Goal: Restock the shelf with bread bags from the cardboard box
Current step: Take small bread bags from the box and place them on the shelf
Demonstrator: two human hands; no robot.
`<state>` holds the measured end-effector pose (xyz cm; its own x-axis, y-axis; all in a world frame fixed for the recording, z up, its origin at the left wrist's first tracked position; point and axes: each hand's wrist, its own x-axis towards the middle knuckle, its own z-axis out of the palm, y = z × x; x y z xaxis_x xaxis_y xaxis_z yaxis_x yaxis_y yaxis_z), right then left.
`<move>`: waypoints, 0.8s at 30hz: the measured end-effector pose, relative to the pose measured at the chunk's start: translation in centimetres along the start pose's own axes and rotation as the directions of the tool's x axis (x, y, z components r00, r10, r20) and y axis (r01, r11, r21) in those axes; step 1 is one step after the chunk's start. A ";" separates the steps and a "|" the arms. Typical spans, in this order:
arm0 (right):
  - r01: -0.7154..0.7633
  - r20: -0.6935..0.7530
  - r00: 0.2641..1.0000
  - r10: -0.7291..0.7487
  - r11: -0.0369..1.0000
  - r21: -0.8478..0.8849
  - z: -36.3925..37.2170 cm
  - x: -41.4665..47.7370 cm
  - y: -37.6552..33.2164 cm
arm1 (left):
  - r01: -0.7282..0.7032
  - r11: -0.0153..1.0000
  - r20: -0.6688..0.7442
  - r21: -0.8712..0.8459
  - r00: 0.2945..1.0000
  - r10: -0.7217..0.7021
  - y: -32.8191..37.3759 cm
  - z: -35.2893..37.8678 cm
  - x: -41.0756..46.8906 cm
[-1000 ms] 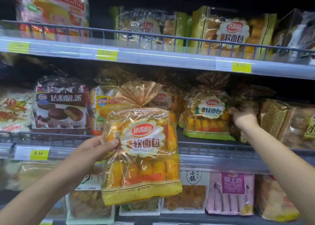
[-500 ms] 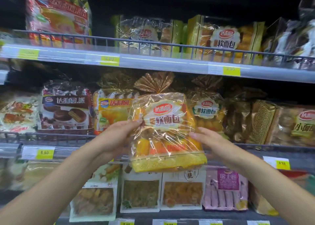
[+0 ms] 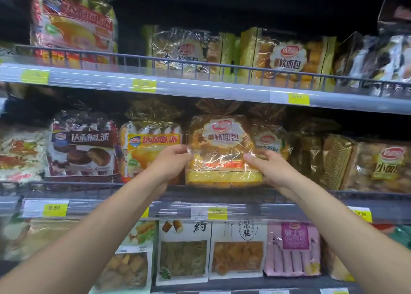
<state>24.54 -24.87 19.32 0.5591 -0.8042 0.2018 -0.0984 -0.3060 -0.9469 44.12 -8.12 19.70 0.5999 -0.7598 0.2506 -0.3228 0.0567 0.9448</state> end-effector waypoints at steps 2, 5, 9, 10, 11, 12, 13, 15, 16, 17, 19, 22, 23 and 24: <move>-0.024 -0.034 0.999 0.023 0.999 -0.021 0.5 1.1 0.0 | 0.002 1.000 -0.013 0.025 1.000 -0.002 0.0 0.1 0.7; -0.042 -0.080 0.996 0.038 0.998 -0.051 1.2 2.3 -0.4 | 0.013 1.000 -0.005 0.021 1.000 -0.013 0.3 0.3 2.0; 0.009 -0.152 0.988 -0.023 0.995 -0.097 2.0 3.6 -0.9 | 0.019 1.000 -0.052 -0.005 0.998 -0.019 0.5 0.9 3.5; 0.022 -0.174 0.984 -0.043 0.993 -0.118 2.2 3.9 -1.0 | 0.019 1.000 -0.062 -0.013 0.998 -0.020 0.4 1.1 3.7; 0.030 -0.195 0.979 -0.055 0.991 -0.129 2.5 4.4 -1.0 | 0.022 1.000 -0.067 -0.022 0.997 -0.023 0.3 1.3 3.8; 0.030 -0.221 0.973 -0.059 0.991 -0.133 2.8 4.8 -0.8 | 0.026 0.999 -0.066 -0.028 0.997 -0.028 0.2 1.5 3.9; 0.024 -0.246 0.968 -0.055 0.992 -0.127 3.0 5.3 -0.6 | 0.026 0.999 -0.064 -0.036 0.998 -0.028 0.0 1.7 4.0; 0.014 -0.292 0.955 -0.054 0.991 -0.137 3.5 6.1 -0.3 | 0.023 0.999 -0.061 -0.040 0.998 -0.026 -0.5 2.2 4.3; 0.006 -0.305 0.951 -0.050 0.990 -0.144 3.8 6.5 -0.1 | 0.020 0.999 -0.060 -0.029 0.998 -0.022 -0.7 2.4 4.4; 0.001 -0.312 0.949 -0.048 0.989 -0.148 4.0 6.8 0.2 | 0.010 1.000 -0.065 -0.015 0.998 -0.011 -0.9 2.7 4.6; -0.022 -0.313 0.949 -0.030 0.987 -0.159 4.5 7.0 0.8 | 0.002 0.999 -0.068 0.037 0.998 0.001 -1.3 3.0 4.8; -0.041 -0.275 0.961 -0.008 0.984 -0.172 5.0 7.5 1.9 | 0.040 0.987 -0.045 0.153 0.998 -0.034 -1.6 3.3 4.7; -0.048 -0.269 0.963 -0.003 0.982 -0.184 5.0 7.6 2.1 | 0.061 0.981 -0.036 0.186 0.998 -0.055 -1.7 3.4 4.8; -0.055 -0.259 0.966 0.002 0.979 -0.199 5.0 7.6 2.3 | 0.082 0.973 -0.030 0.218 0.997 -0.078 -1.6 3.5 4.7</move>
<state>32.71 -29.12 17.45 0.3265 -0.9092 0.2582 -0.2906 -0.3565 -0.8880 44.93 -14.06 18.60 0.6448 -0.7422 0.1827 -0.4239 -0.1483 0.8935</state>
